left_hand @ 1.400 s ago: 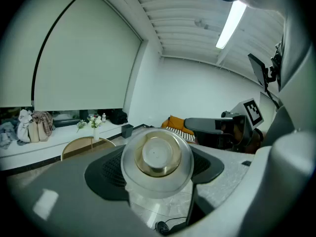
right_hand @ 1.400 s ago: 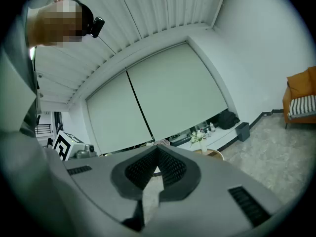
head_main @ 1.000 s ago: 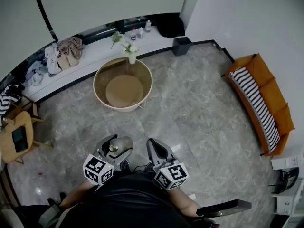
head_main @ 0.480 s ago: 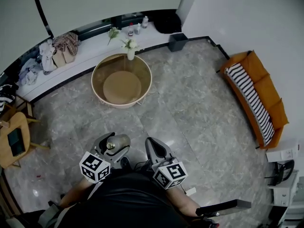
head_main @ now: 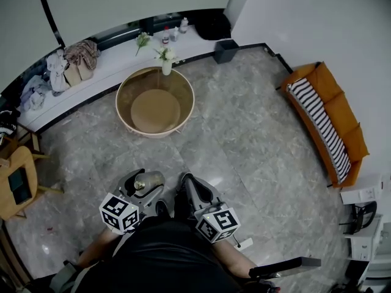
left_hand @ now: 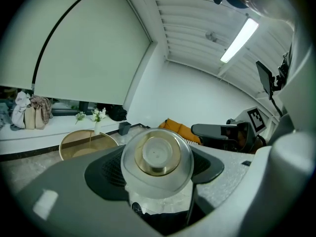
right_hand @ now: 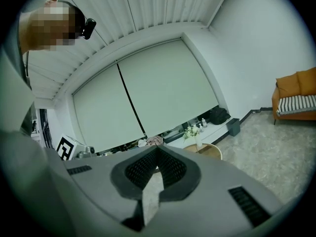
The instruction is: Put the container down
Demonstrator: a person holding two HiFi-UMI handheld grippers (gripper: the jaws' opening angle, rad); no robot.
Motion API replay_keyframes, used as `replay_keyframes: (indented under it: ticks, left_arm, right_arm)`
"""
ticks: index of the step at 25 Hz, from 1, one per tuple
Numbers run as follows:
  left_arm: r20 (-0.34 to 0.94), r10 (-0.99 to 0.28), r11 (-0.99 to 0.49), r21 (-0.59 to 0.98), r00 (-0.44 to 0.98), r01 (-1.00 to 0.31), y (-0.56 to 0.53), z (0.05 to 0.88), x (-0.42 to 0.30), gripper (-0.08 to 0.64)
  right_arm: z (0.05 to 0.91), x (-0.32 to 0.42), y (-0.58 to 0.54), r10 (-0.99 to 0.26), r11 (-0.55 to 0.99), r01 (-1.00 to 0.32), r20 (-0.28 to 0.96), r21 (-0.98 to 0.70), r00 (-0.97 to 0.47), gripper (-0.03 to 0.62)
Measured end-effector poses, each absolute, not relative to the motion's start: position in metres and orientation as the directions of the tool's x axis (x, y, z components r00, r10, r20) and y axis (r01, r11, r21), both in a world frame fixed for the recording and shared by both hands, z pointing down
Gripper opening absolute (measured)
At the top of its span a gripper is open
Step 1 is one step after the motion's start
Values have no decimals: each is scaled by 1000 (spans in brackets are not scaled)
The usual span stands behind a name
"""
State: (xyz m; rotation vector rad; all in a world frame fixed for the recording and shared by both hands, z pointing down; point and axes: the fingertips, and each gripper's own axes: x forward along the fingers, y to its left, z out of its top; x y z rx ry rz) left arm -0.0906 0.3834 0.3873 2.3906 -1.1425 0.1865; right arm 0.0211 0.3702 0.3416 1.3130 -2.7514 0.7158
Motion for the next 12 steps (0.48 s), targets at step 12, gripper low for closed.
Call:
replay_keyframes:
  ticks: [12]
  left_arm:
    - [360, -712, -501, 341, 603, -796, 337, 393, -99, 341]
  right_arm:
    - [358, 8, 315, -703, 547, -698, 200, -462, -683, 8]
